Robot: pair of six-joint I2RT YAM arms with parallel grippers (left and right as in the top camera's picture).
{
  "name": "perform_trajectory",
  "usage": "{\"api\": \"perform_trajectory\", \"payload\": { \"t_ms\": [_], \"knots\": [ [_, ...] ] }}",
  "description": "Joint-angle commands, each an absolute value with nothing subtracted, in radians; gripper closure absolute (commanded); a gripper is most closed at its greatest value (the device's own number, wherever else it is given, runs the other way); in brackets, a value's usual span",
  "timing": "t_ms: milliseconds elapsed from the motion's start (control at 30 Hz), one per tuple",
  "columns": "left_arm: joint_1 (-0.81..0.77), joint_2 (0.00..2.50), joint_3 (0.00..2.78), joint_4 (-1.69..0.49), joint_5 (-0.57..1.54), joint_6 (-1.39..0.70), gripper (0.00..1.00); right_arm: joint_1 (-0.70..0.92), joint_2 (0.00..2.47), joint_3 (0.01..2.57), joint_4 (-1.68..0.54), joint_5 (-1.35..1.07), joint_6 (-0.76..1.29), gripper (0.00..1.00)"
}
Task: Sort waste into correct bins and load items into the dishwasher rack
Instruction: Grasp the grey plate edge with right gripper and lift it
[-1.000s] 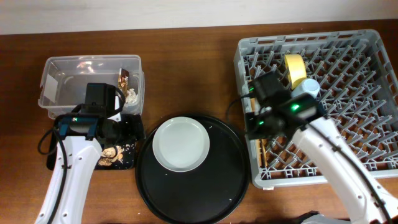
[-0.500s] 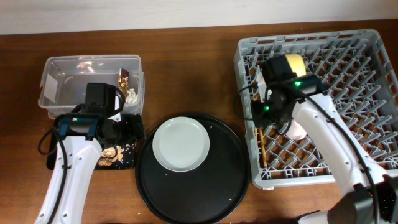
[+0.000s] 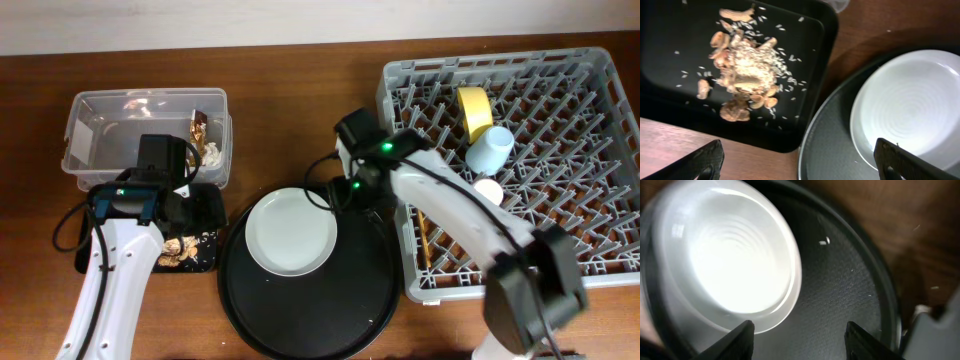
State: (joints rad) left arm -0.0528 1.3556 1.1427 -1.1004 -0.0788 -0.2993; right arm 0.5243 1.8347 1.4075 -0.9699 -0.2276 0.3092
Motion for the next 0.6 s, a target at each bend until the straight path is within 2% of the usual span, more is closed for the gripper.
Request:
{"api": "perform_trajectory", "payload": {
  "t_ms": [0, 300, 567],
  "knots": [
    [-0.049, 1.342, 1.147, -1.103, -0.139, -0.303, 0.05, 0.532, 1.941, 1.401, -0.971, -0.229, 0.376, 0.41],
    [-0.049, 1.342, 1.147, -1.102, -0.136, -0.303, 0.05, 0.572, 2.021, 1.401, -0.948, -0.257, 0.383, 0.43],
    [-0.049, 1.342, 1.147, -1.102, -0.136, -0.302, 0.05, 0.636, 2.021, 1.4, -0.945, -0.134, 0.489, 0.45]
  ]
}}
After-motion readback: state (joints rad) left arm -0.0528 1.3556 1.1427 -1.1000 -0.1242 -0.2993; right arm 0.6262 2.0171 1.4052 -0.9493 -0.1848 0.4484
